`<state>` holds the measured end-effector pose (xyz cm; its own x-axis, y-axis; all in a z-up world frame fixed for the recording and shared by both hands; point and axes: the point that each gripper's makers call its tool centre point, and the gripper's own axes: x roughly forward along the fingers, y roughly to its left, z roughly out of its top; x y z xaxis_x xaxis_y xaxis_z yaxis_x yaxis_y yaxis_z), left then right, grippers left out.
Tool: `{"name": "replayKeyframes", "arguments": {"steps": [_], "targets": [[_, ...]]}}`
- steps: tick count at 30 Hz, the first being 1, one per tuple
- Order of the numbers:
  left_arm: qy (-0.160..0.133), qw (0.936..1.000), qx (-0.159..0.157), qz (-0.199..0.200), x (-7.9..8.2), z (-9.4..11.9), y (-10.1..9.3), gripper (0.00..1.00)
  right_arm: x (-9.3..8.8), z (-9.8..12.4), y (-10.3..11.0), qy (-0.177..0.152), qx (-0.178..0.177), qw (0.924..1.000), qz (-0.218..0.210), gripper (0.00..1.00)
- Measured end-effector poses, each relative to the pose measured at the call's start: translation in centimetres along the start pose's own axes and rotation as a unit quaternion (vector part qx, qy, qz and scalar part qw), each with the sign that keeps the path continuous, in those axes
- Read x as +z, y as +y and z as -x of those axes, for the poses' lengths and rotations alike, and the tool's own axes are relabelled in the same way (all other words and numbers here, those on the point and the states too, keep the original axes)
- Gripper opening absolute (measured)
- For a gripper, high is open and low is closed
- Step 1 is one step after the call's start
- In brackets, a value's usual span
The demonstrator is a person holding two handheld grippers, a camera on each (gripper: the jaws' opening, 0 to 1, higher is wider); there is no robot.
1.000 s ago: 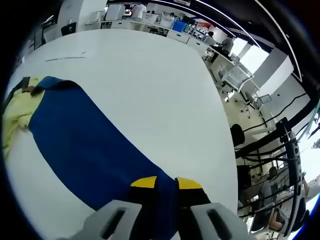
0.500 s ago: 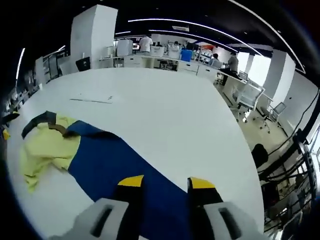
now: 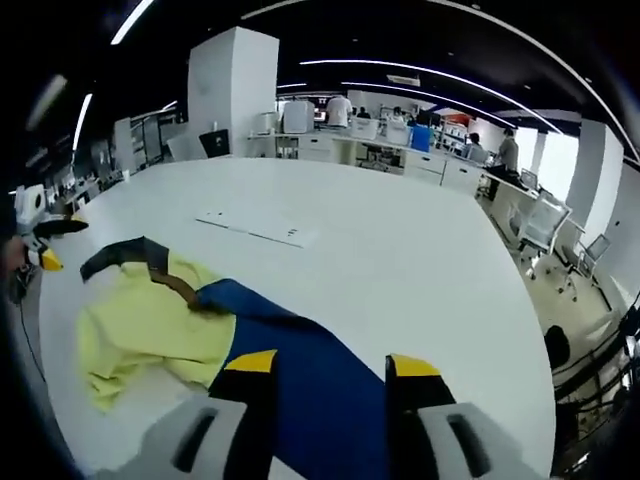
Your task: Fold the garment on the visible template until the final outline fits inside the template.
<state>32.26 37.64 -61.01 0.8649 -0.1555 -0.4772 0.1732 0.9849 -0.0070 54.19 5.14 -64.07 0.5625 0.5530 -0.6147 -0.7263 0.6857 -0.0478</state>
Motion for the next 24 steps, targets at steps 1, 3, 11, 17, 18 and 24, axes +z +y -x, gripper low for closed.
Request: {"name": "replayKeyframes", "arguments": {"steps": [1,3,11,17,18,24], "targets": [[-0.001,1.0,0.0,-0.001,0.1,-0.3,0.1,0.78,0.3,-0.2,0.5,-0.002,0.007,1.0,0.005,0.39],[-0.001,1.0,0.0,-0.002,0.3,-0.9,0.4,0.77,0.8,-0.5,1.4,-0.005,0.016,0.9998,0.013,0.39],[-0.006,1.0,-0.002,0.0,1.1,-3.3,1.4,0.71,1.9,-1.8,5.2,-0.002,0.066,0.9967,0.047,0.38],[0.008,0.9999,-0.009,-0.005,0.6,-5.1,1.6,0.67,2.7,-2.8,7.6,-0.009,0.099,0.9914,0.085,0.37],[0.009,0.9998,-0.012,-0.009,0.5,-5.4,1.6,0.67,2.6,-2.9,7.9,-0.008,0.101,0.9905,0.093,0.37],[0.015,0.9997,-0.018,-0.006,0.2,-7.8,2.0,0.61,1.8,-4.4,9.9,0.007,0.123,0.981,0.15,0.34]]}}
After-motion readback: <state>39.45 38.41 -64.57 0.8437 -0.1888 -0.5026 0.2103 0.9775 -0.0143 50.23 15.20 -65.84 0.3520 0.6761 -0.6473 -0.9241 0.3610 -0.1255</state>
